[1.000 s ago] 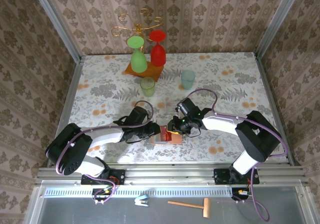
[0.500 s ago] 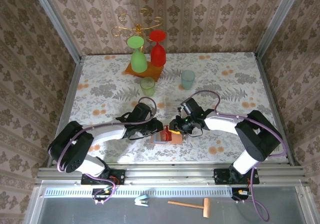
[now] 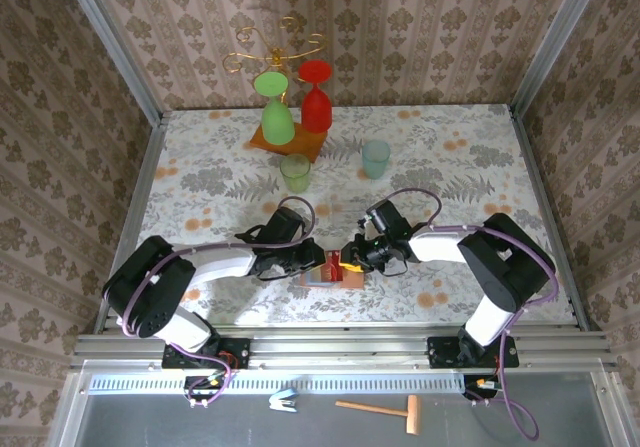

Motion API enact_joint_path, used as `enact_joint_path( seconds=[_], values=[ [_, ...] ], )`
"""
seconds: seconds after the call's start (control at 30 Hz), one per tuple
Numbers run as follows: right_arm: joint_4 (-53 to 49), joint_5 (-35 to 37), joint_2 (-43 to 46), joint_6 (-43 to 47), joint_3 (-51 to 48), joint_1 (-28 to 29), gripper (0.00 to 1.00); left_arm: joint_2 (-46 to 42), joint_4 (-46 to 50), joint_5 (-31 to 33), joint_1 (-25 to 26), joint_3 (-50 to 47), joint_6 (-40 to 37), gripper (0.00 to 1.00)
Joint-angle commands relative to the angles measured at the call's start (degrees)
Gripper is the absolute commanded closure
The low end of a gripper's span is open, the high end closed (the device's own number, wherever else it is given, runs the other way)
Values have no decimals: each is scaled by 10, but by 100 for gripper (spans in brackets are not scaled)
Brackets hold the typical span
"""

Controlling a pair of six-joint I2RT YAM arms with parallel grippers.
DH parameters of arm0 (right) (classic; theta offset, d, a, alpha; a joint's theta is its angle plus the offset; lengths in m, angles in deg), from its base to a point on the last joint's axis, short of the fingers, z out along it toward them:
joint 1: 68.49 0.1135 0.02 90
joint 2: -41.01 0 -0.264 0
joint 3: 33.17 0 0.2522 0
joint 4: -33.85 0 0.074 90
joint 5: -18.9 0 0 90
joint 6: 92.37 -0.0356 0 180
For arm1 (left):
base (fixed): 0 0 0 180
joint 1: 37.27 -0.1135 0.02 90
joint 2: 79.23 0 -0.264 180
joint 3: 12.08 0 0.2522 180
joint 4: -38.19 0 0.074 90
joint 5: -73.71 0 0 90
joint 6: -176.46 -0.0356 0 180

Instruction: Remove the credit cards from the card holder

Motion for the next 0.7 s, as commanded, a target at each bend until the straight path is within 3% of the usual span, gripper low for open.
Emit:
enact_joint_path(
  seconds=[0.0,0.67],
  values=[
    [50,-38,-19,-21,-13,-3,79,10,11,-7,-2,-9,-10,85],
    [92,-71,-52,-31,-18,-5,84,3,11,-10,-16,-23,-15,85]
  ],
)
